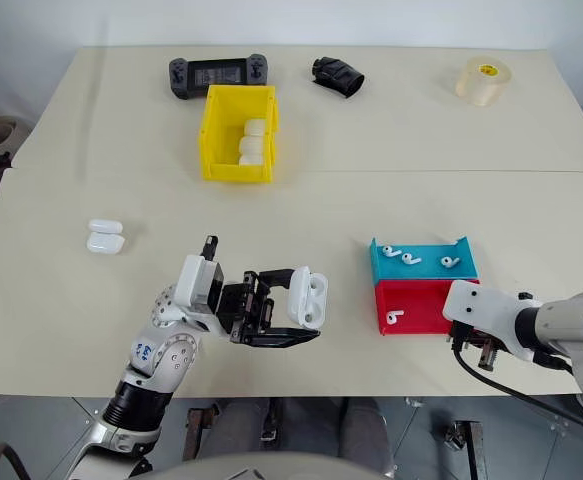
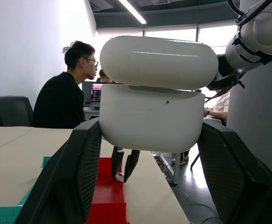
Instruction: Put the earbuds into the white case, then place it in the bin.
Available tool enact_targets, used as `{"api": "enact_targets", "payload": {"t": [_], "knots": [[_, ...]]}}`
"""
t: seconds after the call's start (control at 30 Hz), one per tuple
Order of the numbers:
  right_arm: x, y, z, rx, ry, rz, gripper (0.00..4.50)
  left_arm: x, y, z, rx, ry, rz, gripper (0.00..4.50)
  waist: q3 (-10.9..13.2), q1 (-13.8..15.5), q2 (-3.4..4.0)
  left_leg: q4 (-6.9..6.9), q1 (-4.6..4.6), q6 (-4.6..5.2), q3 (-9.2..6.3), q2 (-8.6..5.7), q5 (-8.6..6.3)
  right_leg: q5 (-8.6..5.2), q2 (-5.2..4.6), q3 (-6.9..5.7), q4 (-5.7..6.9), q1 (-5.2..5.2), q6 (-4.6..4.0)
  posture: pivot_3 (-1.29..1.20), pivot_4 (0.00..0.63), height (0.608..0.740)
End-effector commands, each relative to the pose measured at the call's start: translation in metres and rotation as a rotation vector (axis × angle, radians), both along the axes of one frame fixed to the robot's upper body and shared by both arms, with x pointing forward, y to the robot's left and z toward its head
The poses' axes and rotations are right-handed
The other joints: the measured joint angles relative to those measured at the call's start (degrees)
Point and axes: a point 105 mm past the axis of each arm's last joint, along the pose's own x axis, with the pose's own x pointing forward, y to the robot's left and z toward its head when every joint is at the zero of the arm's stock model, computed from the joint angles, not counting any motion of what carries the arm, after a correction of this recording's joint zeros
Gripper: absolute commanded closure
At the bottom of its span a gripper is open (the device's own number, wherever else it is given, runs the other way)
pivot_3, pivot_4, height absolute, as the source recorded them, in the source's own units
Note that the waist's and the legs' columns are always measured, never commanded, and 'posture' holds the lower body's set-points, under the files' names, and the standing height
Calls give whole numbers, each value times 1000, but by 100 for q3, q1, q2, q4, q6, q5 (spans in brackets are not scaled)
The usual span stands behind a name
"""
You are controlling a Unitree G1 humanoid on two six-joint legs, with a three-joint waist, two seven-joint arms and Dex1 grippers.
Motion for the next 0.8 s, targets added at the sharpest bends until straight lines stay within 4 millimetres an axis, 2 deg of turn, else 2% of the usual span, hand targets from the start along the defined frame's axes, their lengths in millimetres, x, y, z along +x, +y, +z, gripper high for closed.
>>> {"api": "enact_targets", "payload": {"t": [0.03, 0.17, 0.27, 0.4, 0.6, 0.8], "knots": [[5, 10, 31, 113, -91, -2, 3992, -4, 3, 8, -21, -43, -24, 1637, 0, -1, 0, 0, 0, 0, 0, 0, 0, 0, 0, 0, -1, 1, 0, 0, 150, 740], [8, 24, 65, 333, -214, 12, 3992, 0, 5, 7, -11, -41, -47, 1637, 0, 7, 0, 1, 0, 0, -4, 1, 0, 0, 1, -5, -1, 4, 0, 0, 150, 740], [3, 48, 80, 531, -307, 128, 3992, 5, 3, 8, -23, -26, -59, 1637, 0, 18, -2, 3, 3, 0, -16, 0, -1, 0, 1, -19, -10, 20, 1, 0, 150, 740], [-3, 83, 111, 989, -516, 192, 3992, 10, 1, 10, -7, -2, -110, 1637, 0, -3, 0, 4, 10, -2, -28, 1, -3, 1, 2, -31, -13, 32, 2, 0, 150, 740], [-10, 105, 129, 1292, -702, 179, 3992, 20, 3, 13, 14, 28, -142, 1637, 2, -11, 5, 5, 10, -3, -42, -19, -4, 1, 2, -34, 1, 29, 3, 0, 150, 740], [-21, 126, 130, 1441, -712, 180, 3992, 28, 4, 20, 1, 71, -142, 1637, 1, -25, 8, 3, 11, -4, -43, -31, -4, 1, 2, -24, 27, 15, 3, 0, 150, 740]]}}
